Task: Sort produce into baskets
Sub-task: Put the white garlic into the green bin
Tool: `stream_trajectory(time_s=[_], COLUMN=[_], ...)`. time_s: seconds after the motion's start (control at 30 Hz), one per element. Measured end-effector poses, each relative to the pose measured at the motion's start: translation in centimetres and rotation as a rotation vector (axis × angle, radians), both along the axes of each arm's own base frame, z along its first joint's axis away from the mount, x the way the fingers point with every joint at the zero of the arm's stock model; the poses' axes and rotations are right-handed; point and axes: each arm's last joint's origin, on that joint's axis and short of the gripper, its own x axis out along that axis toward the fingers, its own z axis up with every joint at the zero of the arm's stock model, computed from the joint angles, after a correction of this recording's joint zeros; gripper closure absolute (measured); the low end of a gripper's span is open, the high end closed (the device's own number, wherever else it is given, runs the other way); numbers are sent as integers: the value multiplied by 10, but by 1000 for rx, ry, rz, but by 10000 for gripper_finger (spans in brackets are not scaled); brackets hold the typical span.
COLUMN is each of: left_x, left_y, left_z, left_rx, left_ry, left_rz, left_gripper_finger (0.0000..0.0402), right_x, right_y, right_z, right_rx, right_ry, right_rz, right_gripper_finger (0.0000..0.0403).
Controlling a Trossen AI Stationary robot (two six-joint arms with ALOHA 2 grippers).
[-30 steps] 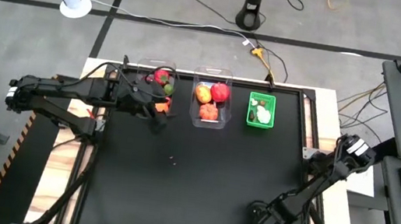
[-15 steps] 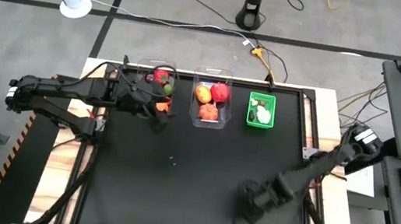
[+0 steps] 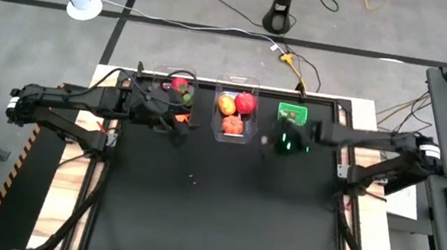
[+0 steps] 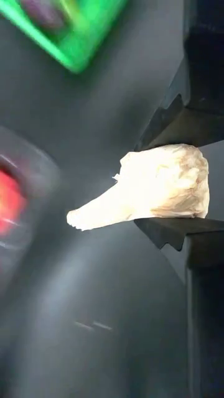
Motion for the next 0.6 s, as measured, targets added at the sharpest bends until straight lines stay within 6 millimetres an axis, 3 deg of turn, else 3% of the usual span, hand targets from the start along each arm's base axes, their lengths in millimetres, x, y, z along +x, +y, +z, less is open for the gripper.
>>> stream_trajectory(time_s=[0.17, 0.3, 0.43, 0.6], left_x=[0, 0, 0, 0], left_y=[0, 0, 0, 1], left_z=[0, 0, 0, 0], left_rx=[-26, -32, -29, -27], left_ry=[-11, -13, -16, -17], left_rz=[19, 24, 43, 52], left_gripper_finger=[109, 109, 109, 109], right_x=[-18, -32, -37, -34], right_y=[-65, -103, -121, -127], right_z=[-4, -17, -28, -36], right_rx=[-46, -44, -29, -38], right_ry=[37, 100, 149, 158], right_rz=[-180, -280, -315, -298], right_gripper_finger=[269, 269, 268, 250])
